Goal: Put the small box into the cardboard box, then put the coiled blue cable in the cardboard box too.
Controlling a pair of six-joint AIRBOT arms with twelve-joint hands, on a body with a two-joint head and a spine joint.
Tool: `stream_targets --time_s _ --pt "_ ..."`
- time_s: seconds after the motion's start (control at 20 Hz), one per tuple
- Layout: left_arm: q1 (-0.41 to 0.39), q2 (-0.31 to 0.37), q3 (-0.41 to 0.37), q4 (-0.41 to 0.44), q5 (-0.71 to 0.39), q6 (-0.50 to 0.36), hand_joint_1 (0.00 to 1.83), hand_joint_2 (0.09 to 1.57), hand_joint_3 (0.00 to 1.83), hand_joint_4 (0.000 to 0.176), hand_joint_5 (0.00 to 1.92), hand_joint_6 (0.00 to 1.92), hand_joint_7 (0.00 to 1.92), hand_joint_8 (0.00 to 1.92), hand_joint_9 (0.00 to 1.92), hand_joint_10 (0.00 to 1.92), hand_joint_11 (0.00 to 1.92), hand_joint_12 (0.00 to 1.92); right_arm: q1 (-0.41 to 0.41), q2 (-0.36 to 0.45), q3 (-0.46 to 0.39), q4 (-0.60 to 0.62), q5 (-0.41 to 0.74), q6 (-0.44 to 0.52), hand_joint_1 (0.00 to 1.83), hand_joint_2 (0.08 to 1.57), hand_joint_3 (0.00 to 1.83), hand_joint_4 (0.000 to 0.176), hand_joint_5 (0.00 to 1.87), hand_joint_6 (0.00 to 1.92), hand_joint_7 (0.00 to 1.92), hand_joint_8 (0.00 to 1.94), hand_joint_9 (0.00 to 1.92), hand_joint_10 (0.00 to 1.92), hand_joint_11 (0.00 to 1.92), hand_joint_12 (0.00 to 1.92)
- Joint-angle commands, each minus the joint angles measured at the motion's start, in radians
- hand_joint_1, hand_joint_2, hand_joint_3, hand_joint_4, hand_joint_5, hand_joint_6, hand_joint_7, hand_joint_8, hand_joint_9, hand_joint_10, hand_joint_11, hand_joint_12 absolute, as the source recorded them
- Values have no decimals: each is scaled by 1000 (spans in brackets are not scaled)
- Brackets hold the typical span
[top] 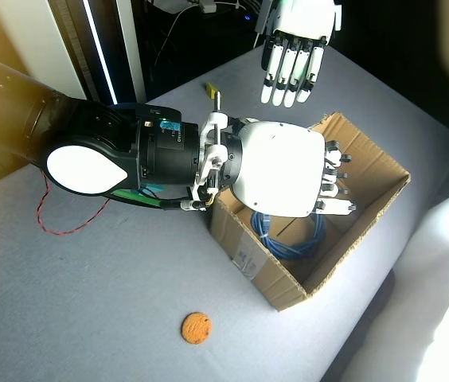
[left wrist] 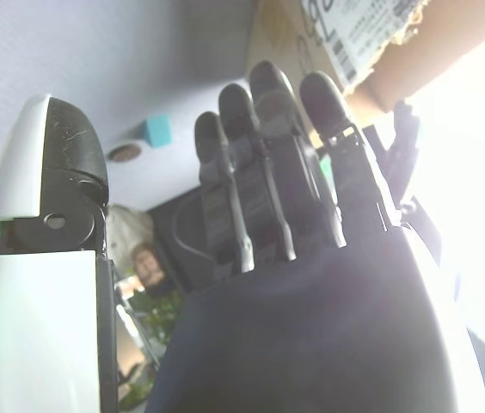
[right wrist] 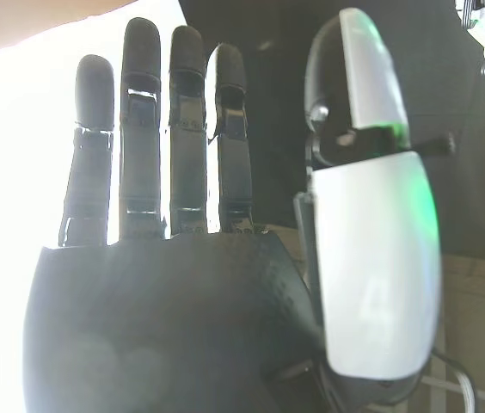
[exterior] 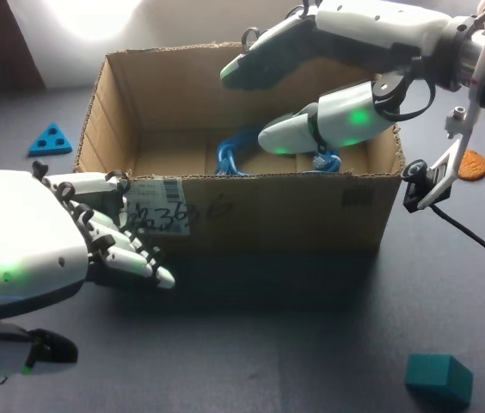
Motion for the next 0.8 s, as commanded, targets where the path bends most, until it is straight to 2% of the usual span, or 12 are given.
stream_targets --time_s 0.0,0.1,0.3,0.5,0.75 --pt "-17 1 -5 -23 -77 -1 1060 1111 0 0 558 2 594 0 571 1 56 1129 6 12 -2 4 138 12 872 1032 0 0 624 32 672 0 547 326 76 1419" --pt "-25 -5 -15 -26 -57 -1 1084 1094 0 0 579 9 613 9 581 8 69 1140 4 13 -3 -44 171 12 856 1033 0 0 611 21 651 0 525 312 42 1434" --pt "-32 -26 -10 -47 -43 -1 1063 1099 0 0 586 8 631 10 614 17 106 1116 -25 28 -4 -214 336 12 828 1031 0 0 602 14 642 0 523 300 61 1416" --pt "-32 -26 0 -73 -50 -1 1029 1127 5 0 518 0 570 0 575 0 14 1172 -52 53 -17 -313 436 12 783 1036 3 0 542 0 570 0 466 254 3 1397" --pt "-33 -26 19 -83 -75 -1 1044 1123 3 0 536 6 587 6 578 7 53 1179 -90 105 -68 -348 448 -28 778 1046 4 0 502 4 538 4 448 218 0 1335"
